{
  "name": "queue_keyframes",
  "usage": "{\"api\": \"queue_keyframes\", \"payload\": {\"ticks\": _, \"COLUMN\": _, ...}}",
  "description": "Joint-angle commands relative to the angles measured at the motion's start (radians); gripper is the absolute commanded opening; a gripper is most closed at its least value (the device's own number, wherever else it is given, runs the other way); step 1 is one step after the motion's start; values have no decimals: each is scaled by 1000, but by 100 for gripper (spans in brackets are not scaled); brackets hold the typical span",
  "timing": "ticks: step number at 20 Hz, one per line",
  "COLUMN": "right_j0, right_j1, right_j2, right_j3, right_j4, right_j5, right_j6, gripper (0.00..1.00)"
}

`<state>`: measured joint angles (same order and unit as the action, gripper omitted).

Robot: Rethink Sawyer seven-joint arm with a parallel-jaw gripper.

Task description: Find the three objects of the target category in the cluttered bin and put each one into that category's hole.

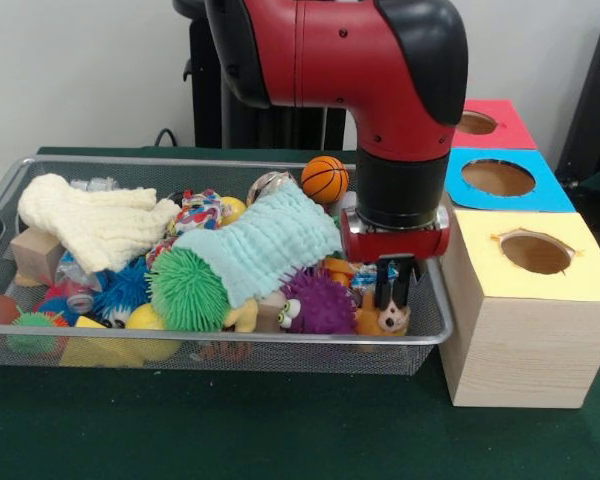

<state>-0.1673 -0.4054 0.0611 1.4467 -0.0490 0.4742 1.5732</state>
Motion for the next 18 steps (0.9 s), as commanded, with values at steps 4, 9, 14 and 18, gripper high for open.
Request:
{"api": "queue_keyframes", "payload": {"ticks": 4, "right_j0": -7, "right_j1": -206, "right_j2": -15, "right_j3": 84, "right_j4": 44, "right_j5": 359, "right_j6": 127, "gripper": 0}}
{"api": "queue_keyframes", "payload": {"ticks": 9, "right_j0": -10, "right_j1": -239, "right_j2": -16, "right_j3": 90, "right_j4": 36, "right_j5": 413, "right_j6": 128, "gripper": 0}}
{"api": "queue_keyframes", "payload": {"ticks": 14, "right_j0": 12, "right_j1": -287, "right_j2": -41, "right_j3": 58, "right_j4": 21, "right_j5": 529, "right_j6": 145, "gripper": 0}}
{"api": "queue_keyframes", "payload": {"ticks": 18, "right_j0": 33, "right_j1": -331, "right_j2": -55, "right_j3": 50, "right_j4": 23, "right_j5": 607, "right_j6": 166, "gripper": 0}}
